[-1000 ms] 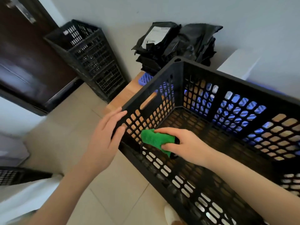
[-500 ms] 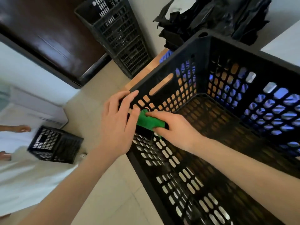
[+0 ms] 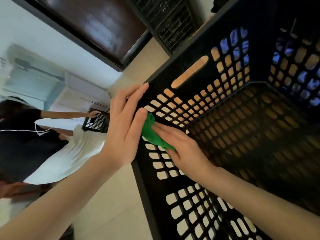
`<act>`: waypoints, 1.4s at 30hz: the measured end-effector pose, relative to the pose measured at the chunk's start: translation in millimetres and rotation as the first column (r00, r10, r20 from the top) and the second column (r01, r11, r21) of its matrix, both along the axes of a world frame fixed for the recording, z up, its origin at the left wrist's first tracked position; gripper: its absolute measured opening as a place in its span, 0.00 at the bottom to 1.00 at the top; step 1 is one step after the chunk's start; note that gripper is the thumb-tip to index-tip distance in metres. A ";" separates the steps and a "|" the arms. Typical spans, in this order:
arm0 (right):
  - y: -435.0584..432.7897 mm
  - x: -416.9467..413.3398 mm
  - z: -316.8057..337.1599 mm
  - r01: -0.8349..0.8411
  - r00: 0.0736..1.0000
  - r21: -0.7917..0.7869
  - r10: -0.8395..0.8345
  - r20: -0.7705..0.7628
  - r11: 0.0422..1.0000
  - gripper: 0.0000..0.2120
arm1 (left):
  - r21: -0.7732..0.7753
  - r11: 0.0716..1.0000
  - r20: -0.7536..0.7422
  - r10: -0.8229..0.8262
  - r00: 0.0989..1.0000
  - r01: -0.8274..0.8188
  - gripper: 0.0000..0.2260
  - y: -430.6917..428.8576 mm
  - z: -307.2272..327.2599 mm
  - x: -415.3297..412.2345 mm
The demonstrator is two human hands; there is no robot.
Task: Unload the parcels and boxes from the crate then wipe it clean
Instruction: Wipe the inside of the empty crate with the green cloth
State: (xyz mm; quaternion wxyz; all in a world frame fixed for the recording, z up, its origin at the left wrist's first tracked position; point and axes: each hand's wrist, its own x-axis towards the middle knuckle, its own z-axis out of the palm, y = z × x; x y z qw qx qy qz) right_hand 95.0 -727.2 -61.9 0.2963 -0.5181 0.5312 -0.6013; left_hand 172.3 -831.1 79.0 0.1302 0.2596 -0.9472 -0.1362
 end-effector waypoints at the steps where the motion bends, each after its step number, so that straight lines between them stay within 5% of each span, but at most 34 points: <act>1: -0.9 -0.7 -9.0 0.007 1.000 0.020 -0.007 -0.020 1.000 0.30 | 0.003 1.000 0.013 0.013 1.000 -0.013 0.20 0.8 0.3 -0.2; 9: 2.4 -13.5 -76.6 -0.014 0.987 0.478 0.089 -0.134 0.878 0.28 | 0.032 0.996 0.035 0.082 0.996 -0.084 0.20 5.2 2.5 -4.6; 12: -3.8 -11.8 -65.3 -0.017 1.000 0.521 0.016 0.007 0.853 0.26 | 0.034 0.995 0.039 0.089 0.995 -0.091 0.20 4.8 2.2 -5.1; 15: 3.5 -6.6 -41.4 -0.027 0.986 0.434 -0.047 0.159 0.901 0.26 | 0.032 0.996 0.028 0.086 0.996 -0.087 0.19 3.9 0.8 -3.9; 18: 12.8 -2.1 3.1 -0.033 0.963 0.182 -0.017 0.267 0.983 0.28 | 0.014 0.998 0.007 0.062 0.998 -0.062 0.19 2.7 -0.2 -3.1; 23: 6.9 9.5 40.0 -0.007 0.977 -0.111 0.030 0.211 0.994 0.30 | 0.005 1.000 -0.042 0.007 0.999 -0.007 0.19 1.8 -1.5 -3.1; 27: 17.4 6.3 -9.5 -0.029 0.990 0.140 0.009 0.142 0.990 0.32 | 0.012 0.999 -0.050 0.041 0.998 -0.041 0.18 0.8 -1.8 -1.6; 31: 18.9 -7.8 -59.7 -0.063 0.996 0.483 0.027 0.082 0.873 0.28 | 0.014 0.999 -0.046 0.037 0.998 -0.036 0.17 0.3 -2.2 -1.5; 34: 14.5 -7.6 -62.7 -0.058 0.994 0.557 -0.004 0.109 0.828 0.26 | 0.011 0.999 -0.049 0.038 0.998 -0.038 0.17 -0.6 -2.8 -0.9; 42: 27.5 10.7 25.7 -0.045 0.985 -0.003 0.045 0.167 0.999 0.31 | -0.018 1.000 -0.065 0.000 0.998 -0.001 0.17 -2.6 -2.6 -0.7</act>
